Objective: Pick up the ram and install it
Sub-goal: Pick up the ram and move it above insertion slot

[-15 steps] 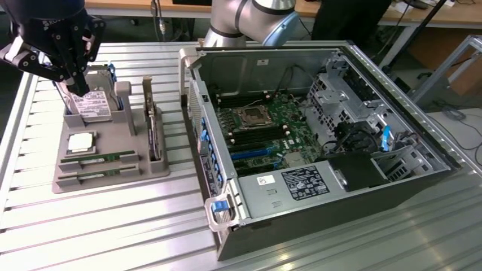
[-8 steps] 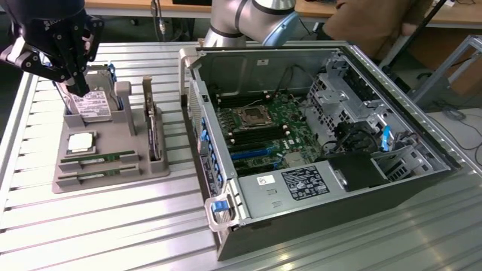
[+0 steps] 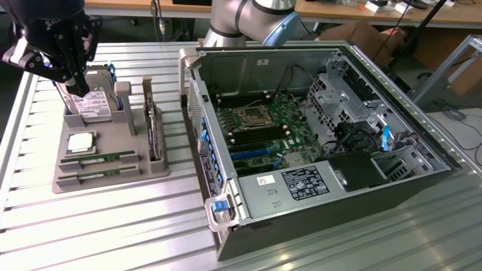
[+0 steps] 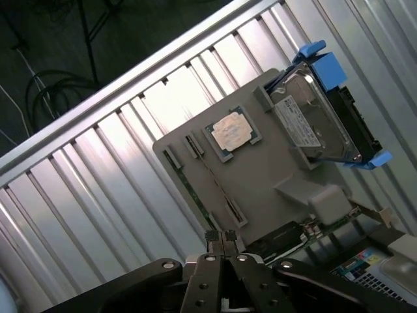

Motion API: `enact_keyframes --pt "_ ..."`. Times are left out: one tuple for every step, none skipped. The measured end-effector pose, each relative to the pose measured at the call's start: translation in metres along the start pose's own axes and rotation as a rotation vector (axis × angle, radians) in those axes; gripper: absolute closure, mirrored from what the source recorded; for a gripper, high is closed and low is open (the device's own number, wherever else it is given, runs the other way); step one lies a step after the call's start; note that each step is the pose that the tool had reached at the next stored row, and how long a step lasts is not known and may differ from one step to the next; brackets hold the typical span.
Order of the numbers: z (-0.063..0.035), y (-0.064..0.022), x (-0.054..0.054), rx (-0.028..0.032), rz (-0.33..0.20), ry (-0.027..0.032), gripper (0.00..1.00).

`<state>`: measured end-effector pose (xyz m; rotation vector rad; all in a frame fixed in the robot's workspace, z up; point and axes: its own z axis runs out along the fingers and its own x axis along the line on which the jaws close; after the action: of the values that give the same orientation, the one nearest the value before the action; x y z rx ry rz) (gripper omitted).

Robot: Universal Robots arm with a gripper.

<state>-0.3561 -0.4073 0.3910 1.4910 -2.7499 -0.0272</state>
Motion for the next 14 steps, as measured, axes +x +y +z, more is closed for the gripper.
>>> enact_keyframes --pt "0.0000 0.0000 0.0000 0.0002 -0.007 0.0004 0.90" --pt "0.0000 0.0000 0.0000 0.0004 -0.014 0.0008 0.90" --pt "0.0000 0.0000 0.0000 0.0006 -0.021 0.0012 0.90" --pt "0.0000 0.0000 0.0000 0.0007 -0.024 0.0014 0.90" --pt "0.0000 0.0000 0.0000 0.0009 -0.031 0.0018 0.90" --pt "0.0000 0.0000 0.0000 0.0012 -0.041 0.0024 0.90" --pt "0.0000 0.0000 0.0000 0.0014 -0.050 0.0030 0.90" --pt "0.0000 0.0000 0.0000 0.0016 -0.058 0.0033 0.90" --pt "0.0000 0.0000 0.0000 0.0019 -0.067 0.0039 0.90" --pt "0.0000 0.0000 0.0000 0.0021 -0.075 0.0044 0.90" --pt "0.0000 0.0000 0.0000 0.0026 -0.090 0.0053 0.90" --pt "0.0000 0.0000 0.0000 0.0028 -0.099 0.0059 0.90" --pt "0.0000 0.0000 0.0000 0.0031 -0.109 0.0066 0.90" --pt "0.0000 0.0000 0.0000 0.0034 -0.116 0.0070 0.90"
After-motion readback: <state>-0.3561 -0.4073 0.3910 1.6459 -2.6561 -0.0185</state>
